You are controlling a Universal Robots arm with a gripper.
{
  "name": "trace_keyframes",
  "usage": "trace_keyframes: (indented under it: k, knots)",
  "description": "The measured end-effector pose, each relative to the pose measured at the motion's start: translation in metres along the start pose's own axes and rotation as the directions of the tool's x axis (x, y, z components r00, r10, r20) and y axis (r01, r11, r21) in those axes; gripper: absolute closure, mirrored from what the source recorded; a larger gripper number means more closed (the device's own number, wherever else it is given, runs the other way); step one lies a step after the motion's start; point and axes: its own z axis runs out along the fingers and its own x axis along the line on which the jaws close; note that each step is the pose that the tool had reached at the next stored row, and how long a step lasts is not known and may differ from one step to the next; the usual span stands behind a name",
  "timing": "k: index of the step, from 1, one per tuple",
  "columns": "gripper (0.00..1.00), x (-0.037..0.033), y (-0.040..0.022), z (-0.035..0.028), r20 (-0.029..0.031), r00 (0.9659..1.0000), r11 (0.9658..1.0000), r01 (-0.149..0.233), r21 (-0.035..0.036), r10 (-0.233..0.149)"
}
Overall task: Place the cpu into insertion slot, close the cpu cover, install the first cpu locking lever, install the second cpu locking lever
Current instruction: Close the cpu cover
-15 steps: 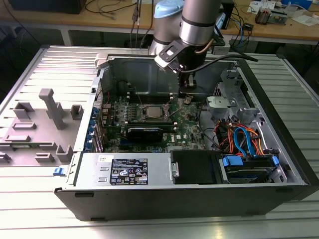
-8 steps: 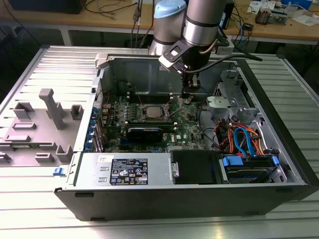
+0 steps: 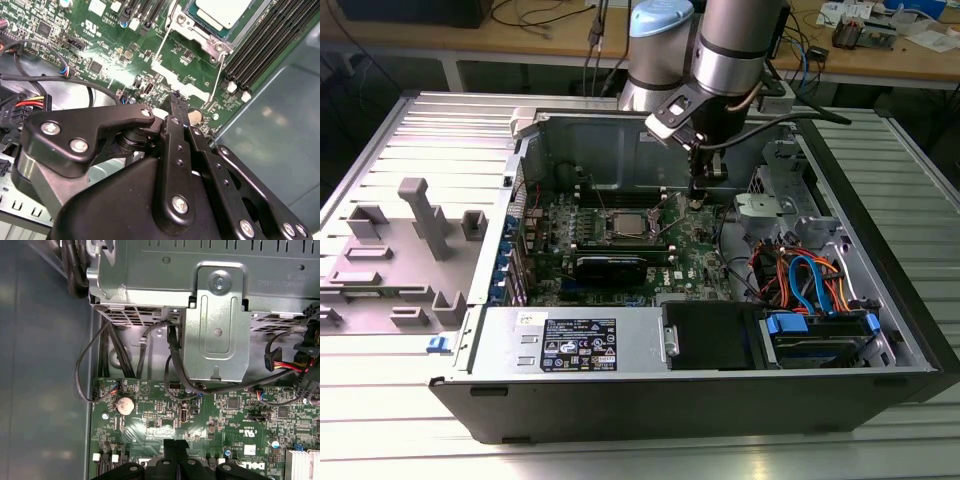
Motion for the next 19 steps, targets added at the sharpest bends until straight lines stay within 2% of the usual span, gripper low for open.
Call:
trace_keyframes:
  k: [3, 11, 14, 19]
  knots:
    - [0.89, -0.0001, 0.0026, 0.0036, 0.0001, 1.0000, 1.0000, 0.000, 0.0000, 0.000]
    - [0.89, 0.0004, 0.0036, 0.0156, 0.0001, 1.0000, 1.0000, 0.001, 0.0000, -0.001]
    - [0.89, 0.0004, 0.0033, 0.0166, 0.0004, 1.0000, 1.0000, 0.001, 0.0001, -0.001]
    - [0.89, 0.0007, -0.0028, 0.0171, -0.0008, 1.0000, 1.0000, 0.001, 0.0000, -0.001]
